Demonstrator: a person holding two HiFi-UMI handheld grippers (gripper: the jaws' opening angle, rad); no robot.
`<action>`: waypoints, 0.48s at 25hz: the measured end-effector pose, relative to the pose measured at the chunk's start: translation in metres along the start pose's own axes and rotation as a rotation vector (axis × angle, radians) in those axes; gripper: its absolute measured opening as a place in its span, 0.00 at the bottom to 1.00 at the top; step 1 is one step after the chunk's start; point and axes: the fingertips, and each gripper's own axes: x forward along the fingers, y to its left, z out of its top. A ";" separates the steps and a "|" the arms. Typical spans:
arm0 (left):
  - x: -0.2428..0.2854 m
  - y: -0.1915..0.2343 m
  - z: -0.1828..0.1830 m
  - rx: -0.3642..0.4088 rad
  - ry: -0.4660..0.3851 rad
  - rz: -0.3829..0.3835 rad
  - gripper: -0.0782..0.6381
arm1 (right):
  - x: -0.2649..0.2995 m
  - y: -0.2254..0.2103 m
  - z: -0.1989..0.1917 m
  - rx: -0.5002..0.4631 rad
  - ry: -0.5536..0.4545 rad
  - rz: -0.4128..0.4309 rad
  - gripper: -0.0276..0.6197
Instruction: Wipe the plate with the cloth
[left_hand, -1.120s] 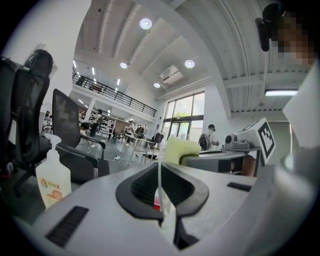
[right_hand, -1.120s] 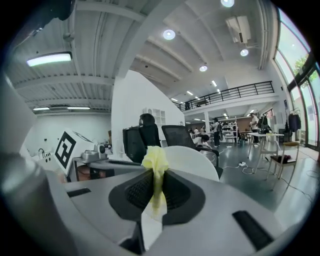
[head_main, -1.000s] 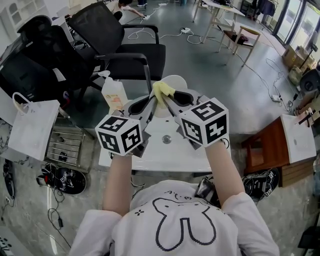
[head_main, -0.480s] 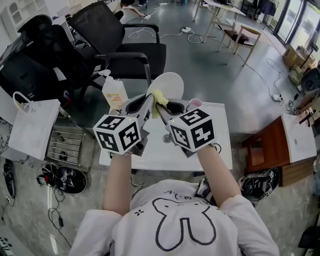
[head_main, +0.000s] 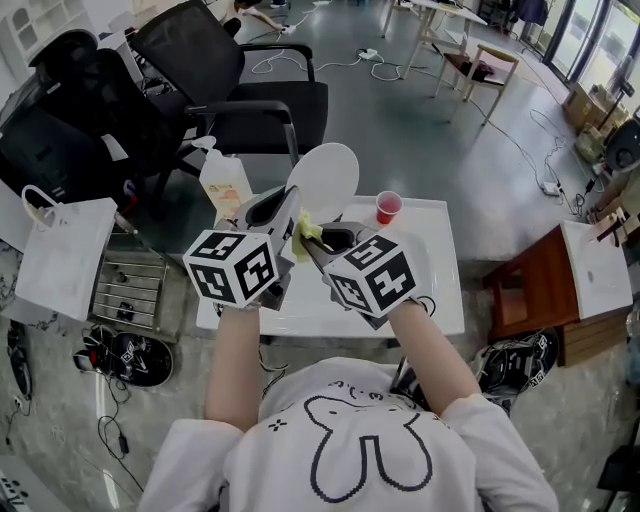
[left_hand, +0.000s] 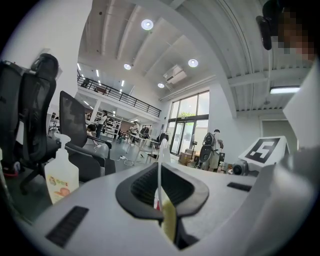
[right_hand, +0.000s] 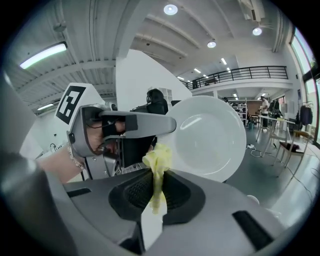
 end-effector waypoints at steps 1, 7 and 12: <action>0.000 0.001 -0.001 0.006 0.001 -0.003 0.13 | 0.000 0.002 -0.004 0.000 0.013 0.013 0.12; -0.002 0.002 -0.006 0.122 0.039 -0.042 0.13 | -0.018 -0.004 -0.013 0.028 0.014 0.029 0.12; -0.003 0.003 -0.009 0.336 0.085 -0.093 0.13 | -0.053 -0.025 -0.002 0.031 -0.038 -0.010 0.12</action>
